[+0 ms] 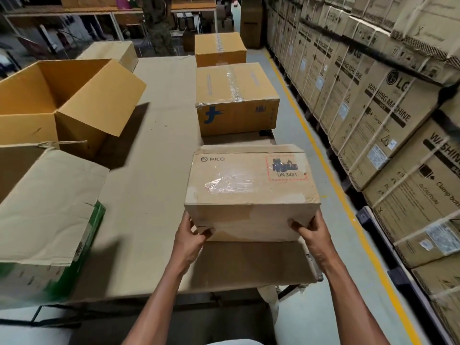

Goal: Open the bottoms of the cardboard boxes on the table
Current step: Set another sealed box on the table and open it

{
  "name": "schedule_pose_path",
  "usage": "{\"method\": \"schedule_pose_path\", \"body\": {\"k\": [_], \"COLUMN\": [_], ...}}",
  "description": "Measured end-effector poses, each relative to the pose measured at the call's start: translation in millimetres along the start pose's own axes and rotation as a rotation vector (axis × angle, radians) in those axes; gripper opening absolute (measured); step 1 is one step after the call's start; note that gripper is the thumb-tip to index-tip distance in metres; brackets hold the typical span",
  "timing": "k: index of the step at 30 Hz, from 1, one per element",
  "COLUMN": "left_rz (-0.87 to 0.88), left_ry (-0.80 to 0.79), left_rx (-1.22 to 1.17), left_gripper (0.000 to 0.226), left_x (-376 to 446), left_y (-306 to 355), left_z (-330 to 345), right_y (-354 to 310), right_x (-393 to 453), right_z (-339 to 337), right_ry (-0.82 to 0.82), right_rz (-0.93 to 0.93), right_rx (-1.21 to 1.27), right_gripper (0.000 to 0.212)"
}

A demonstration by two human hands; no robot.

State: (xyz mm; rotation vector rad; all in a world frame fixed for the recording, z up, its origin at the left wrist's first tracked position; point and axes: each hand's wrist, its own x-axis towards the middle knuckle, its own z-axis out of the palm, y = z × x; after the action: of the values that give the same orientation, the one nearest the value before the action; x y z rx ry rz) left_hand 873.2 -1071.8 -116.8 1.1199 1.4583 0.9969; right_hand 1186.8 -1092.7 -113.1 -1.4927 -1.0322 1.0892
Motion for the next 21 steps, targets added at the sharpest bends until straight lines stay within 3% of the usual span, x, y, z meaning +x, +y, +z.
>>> {"method": "schedule_pose_path", "body": {"k": [2,8,11,12,14,16,18,21], "left_rz": [0.0,0.001,-0.009,-0.012,0.017,0.019,0.006,-0.009], "left_ry": [0.007,0.023,-0.081,-0.124,-0.166,-0.079,-0.042,-0.116], "left_rx": [0.013,0.1,0.128,0.148,0.131,0.076,0.098,0.15], "left_gripper": [0.062,0.059,0.072,0.074,0.069,0.075,0.08,0.061], "left_x": [0,3,0,0,-2,5,15,23], "left_y": [2,14,21,27,45,63,79,94], "left_z": [2,6,-3,-7,-16,-25,-29,-26], "right_y": [-5,-17,-26,-33,-51,-70,-83,-86], "right_x": [-1,1,-1,-2,0,6,16,32], "right_z": [4,6,-2,-4,-7,-8,-9,-10], "right_ry": [0.015,-0.013,-0.066,-0.082,-0.083,-0.052,-0.026,-0.001], "right_rz": [0.004,0.01,0.041,0.033,0.049,0.108,0.154,0.177], "right_rx": [0.036,0.026,0.012,-0.011,-0.003,0.037,-0.018,-0.144], "right_gripper": [0.058,0.059,0.093,0.095,0.087,0.088,0.075,0.063]}}
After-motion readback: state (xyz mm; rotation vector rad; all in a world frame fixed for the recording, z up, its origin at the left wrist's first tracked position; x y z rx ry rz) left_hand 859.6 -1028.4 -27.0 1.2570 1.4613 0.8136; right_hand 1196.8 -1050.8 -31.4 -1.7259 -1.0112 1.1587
